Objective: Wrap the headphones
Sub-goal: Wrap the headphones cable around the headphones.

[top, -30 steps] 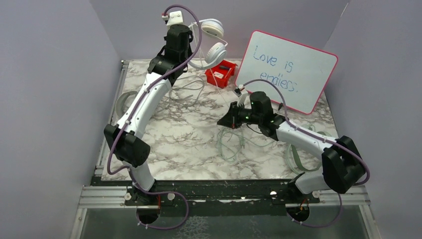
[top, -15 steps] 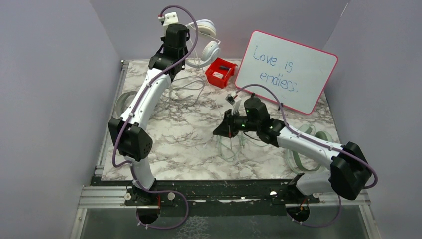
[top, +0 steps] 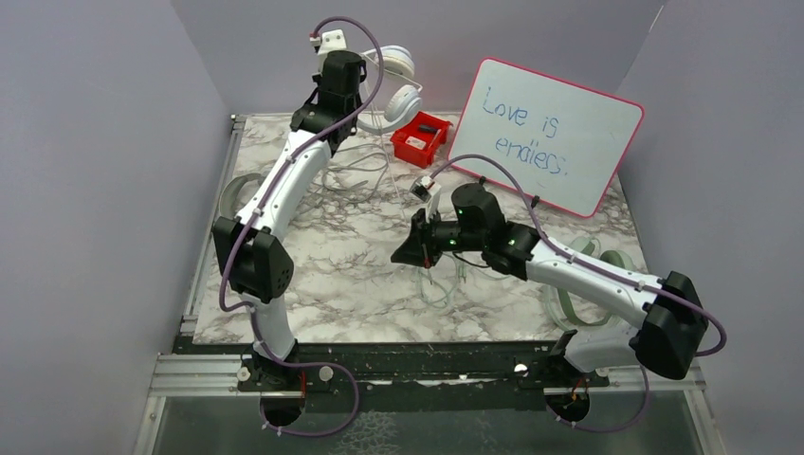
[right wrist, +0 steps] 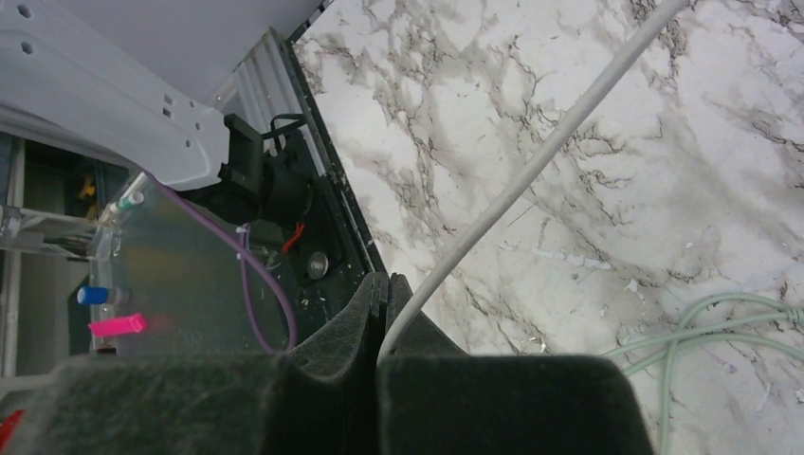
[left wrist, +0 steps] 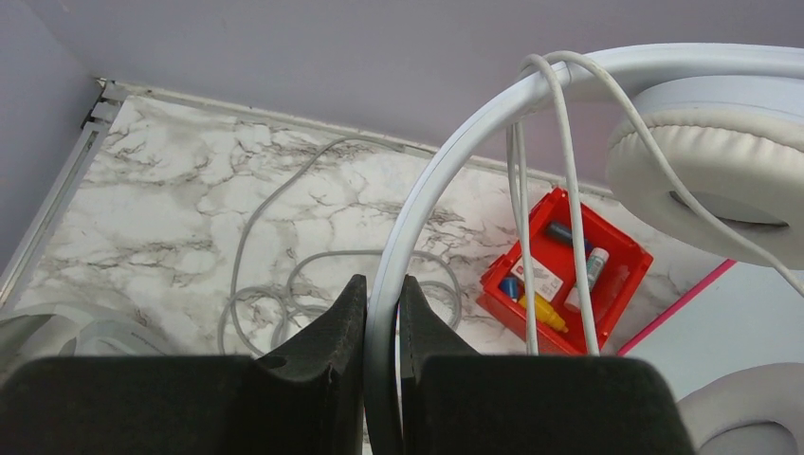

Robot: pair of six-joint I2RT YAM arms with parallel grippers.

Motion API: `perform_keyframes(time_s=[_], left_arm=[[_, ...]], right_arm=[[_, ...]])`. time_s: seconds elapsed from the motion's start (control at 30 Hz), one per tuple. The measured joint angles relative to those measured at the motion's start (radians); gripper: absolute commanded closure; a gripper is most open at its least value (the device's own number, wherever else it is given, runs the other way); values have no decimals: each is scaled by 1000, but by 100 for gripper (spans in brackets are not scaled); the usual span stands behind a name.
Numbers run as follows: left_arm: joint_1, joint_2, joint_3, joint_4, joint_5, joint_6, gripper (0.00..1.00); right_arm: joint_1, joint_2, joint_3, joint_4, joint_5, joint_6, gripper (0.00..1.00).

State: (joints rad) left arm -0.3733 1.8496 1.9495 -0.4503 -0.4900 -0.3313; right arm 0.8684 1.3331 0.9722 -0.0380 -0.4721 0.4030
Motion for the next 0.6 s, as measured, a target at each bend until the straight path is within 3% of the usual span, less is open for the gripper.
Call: perform_keyframes(time_s=[0.23,0.6], left_arm=[[0,5,-66,26,-1,58,100],[-16,-85,-389,154,159,269,100]], right_arm=[[5,-42,50,-113,27,-39,100],[5,-15,361,-390,121,-275,100]])
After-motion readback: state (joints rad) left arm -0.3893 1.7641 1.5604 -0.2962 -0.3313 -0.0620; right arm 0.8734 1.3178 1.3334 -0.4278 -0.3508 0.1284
